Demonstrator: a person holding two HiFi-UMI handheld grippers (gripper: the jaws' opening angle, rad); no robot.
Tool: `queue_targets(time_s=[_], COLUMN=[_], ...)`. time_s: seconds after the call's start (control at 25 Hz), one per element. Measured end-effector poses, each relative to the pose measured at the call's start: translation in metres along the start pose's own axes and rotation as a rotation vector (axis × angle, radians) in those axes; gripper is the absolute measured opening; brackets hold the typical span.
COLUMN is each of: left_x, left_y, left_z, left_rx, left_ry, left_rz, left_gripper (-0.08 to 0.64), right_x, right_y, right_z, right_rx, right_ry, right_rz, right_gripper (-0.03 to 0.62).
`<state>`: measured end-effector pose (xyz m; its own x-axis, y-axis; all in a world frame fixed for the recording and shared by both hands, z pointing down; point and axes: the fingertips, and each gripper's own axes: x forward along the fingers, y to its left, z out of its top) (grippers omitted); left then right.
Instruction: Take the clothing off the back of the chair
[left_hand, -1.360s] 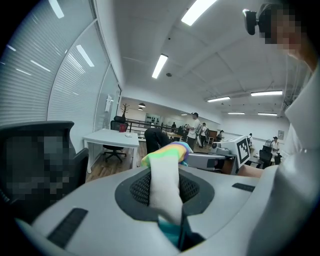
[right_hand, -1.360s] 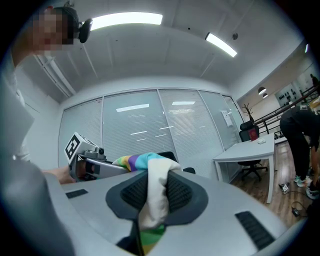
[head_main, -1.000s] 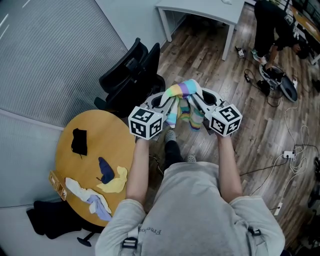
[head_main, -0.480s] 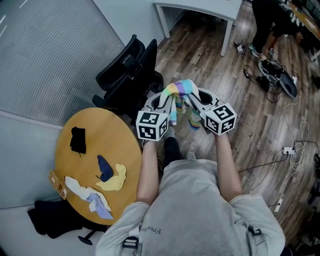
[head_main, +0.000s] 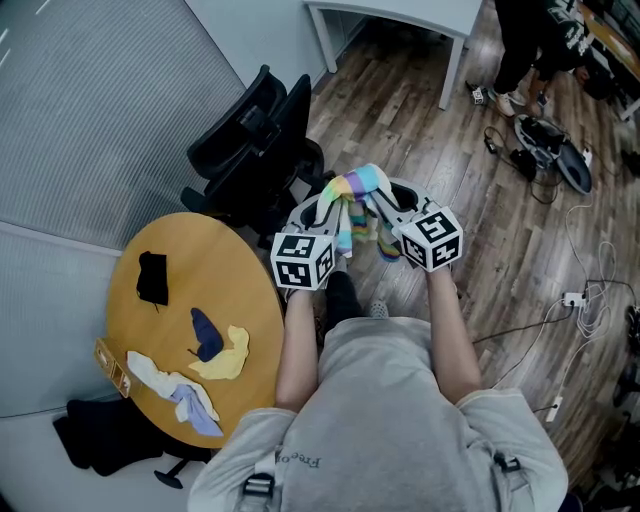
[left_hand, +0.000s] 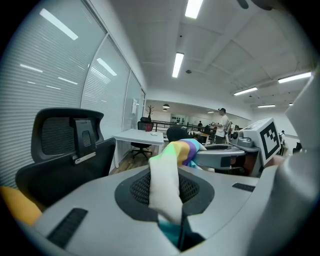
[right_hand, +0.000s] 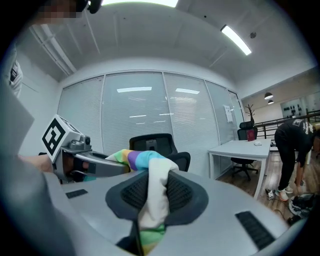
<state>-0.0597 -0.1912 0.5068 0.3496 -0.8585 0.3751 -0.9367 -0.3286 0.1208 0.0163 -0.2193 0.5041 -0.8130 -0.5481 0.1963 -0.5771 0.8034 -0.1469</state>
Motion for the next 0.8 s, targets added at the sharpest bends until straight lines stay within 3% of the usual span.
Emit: queue_targets(time_s=[0.8], left_x=[-0.015], left_y=[0.01], left_z=[-0.002], left_rx=[-0.023], left_ry=[-0.042], left_rz=[0.048], left_gripper=[0.071], right_x=[0.006], right_y=[0.016], right_z=[-0.002], right_rx=[-0.012], right_ry=[-0.003], right_rz=[0.021], right_gripper=[0.084])
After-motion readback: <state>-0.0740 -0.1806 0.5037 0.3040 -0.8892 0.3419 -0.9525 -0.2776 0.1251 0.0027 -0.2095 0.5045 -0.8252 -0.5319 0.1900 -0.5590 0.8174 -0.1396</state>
